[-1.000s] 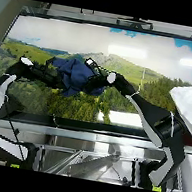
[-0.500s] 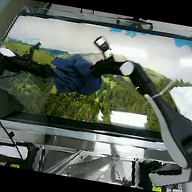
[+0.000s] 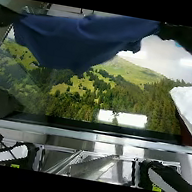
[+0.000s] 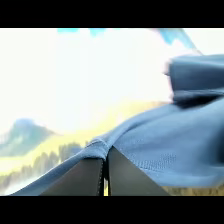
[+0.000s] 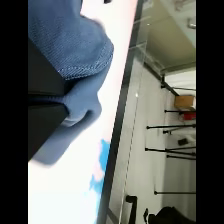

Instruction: Fold the shirts.

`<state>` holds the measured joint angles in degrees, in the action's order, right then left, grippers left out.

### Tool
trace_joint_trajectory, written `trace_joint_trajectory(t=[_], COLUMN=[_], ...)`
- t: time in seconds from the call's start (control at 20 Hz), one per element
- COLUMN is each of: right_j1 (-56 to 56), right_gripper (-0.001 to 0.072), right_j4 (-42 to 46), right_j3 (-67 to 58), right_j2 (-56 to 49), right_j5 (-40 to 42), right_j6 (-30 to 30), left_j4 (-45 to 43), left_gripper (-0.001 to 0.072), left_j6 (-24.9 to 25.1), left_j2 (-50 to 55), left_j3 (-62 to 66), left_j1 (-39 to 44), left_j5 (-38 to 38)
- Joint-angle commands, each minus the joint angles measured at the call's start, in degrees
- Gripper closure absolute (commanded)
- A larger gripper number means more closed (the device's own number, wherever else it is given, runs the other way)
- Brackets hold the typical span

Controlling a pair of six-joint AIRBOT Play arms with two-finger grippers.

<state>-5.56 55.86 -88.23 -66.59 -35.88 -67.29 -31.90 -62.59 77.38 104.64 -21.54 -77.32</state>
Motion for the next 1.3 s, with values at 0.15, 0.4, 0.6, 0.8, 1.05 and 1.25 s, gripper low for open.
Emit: trace_joint_trajectory(t=[0.15,0.4,0.6,0.8,1.05,1.25], right_j1=[2.75,2.86,3.61,8.31,13.94,17.22], right_gripper=[0.0691,0.0691,0.0691,0.0691,0.0690,0.0169], right_j4=[-4.02,-13.64,-19.96,-19.43,-2.25,16.44], right_j3=[0.02,-0.20,-2.97,-2.54,7.23,15.08], right_j2=[-1.31,-10.97,-11.52,-10.36,-11.23,-11.19], right_j5=[2.36,12.28,7.87,-9.94,-27.06,-36.74], right_j6=[-6.62,-2.75,11.96,7.82,-6.05,-12.94], left_j4=[0.55,0.70,10.12,10.49,-1.20,-5.66], left_gripper=[0.0685,0.0684,0.0685,0.0688,0.0674,0.0366], left_j6=[-2.38,1.33,13.84,11.47,5.88,1.40], left_j2=[8.85,18.51,17.00,15.04,15.10,15.10], left_j3=[12.61,13.35,13.35,12.44,-7.32,-25.24], left_j1=[5.75,11.96,10.21,8.41,12.94,14.82], left_j5=[1.11,14.75,17.73,5.53,-10.25,-10.16])
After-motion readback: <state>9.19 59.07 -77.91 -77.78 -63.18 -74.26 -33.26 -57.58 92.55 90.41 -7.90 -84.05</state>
